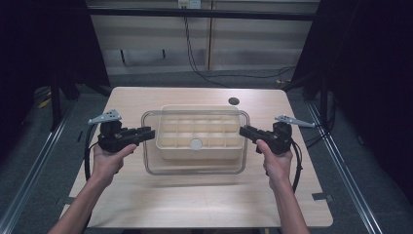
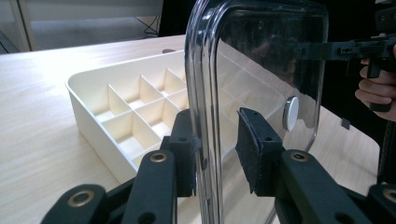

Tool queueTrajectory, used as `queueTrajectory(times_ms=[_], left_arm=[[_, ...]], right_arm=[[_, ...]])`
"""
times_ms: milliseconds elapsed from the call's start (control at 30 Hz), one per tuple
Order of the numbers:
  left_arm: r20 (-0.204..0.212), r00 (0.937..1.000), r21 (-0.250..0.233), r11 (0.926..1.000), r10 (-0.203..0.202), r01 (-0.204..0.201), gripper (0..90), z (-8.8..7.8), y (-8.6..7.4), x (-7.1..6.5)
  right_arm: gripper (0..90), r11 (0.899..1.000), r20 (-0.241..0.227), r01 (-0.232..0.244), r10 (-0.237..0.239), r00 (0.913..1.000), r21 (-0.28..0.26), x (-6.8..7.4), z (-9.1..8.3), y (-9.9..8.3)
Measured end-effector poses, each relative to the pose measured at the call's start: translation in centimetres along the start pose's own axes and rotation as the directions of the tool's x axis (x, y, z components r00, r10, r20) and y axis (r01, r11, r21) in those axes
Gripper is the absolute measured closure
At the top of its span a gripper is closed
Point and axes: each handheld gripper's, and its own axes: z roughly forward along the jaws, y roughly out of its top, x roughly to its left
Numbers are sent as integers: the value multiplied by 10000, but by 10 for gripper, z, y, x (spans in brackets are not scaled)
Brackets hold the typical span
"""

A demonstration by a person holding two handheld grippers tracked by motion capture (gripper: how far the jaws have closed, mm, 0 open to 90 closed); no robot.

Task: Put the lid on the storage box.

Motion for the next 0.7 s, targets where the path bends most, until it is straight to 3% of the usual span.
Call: queueTrajectory(times_ms=[700], left_arm=[[-224, 9995, -216, 9995, -218, 213, 674, 8, 23, 14]], right_arm=[[686, 9994, 42, -168, 169, 9998, -314, -6, 13, 24]])
